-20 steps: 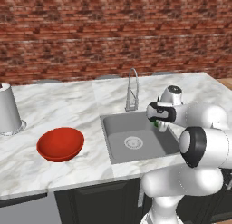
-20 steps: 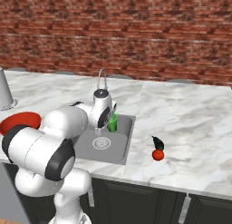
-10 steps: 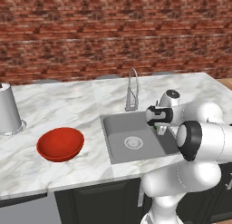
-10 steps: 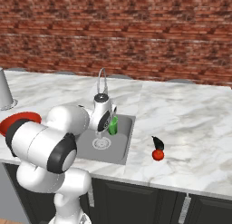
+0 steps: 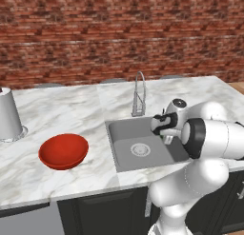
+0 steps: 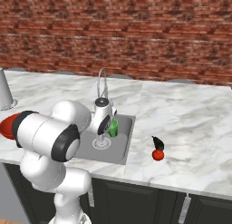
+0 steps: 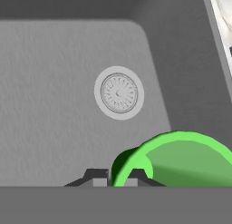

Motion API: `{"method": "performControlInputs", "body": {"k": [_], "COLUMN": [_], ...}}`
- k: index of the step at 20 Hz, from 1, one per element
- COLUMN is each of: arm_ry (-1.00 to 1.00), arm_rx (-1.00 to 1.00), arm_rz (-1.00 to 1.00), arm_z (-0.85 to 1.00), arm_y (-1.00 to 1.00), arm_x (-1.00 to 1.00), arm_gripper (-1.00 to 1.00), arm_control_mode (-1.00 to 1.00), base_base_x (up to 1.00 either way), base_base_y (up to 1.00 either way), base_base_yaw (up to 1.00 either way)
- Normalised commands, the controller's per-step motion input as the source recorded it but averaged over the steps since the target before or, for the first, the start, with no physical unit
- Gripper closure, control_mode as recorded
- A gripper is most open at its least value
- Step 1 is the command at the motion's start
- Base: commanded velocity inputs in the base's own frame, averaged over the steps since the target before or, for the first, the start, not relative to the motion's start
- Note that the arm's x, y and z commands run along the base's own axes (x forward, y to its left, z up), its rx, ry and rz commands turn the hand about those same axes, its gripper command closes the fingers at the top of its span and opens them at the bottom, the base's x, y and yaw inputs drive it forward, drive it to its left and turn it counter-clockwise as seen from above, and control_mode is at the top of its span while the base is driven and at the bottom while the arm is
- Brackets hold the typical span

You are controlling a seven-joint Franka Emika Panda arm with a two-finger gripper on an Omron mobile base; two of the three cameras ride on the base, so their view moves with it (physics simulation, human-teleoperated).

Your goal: Remove the tomato and eggplant from the sink. Then move the bowl and cup from the counter to the sink for washing.

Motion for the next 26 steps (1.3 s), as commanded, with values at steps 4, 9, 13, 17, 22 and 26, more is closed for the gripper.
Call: {"method": "performControlInputs", "body": {"k": [4,9,13,17,22,26], "arm_ry": [-0.01,0.0,0.0,0.0,0.0,0.0], "arm_rx": [0.0,0.0,0.0,0.0,0.0,0.0], "arm_rz": [0.0,0.0,0.0,0.0,0.0,0.0], "arm_z": [-0.2,-0.2,-0.2,-0.21,-0.18,-0.17], "arm_y": [0.0,0.0,0.0,0.0,0.0,-0.02], "arm_x": [0.13,0.13,0.14,0.13,0.09,0.1], "arm_gripper": [1.0,1.0,1.0,1.0,1.0,1.0], "arm_control_mode": [-1.0,-1.0,-1.0,-1.0,-1.0,-1.0], "base_base_x": [0.0,0.0,0.0,0.0,0.0,0.0], "base_base_y": [0.0,0.0,0.0,0.0,0.0,0.0], "base_base_yaw": [0.0,0.0,0.0,0.0,0.0,0.0]}}
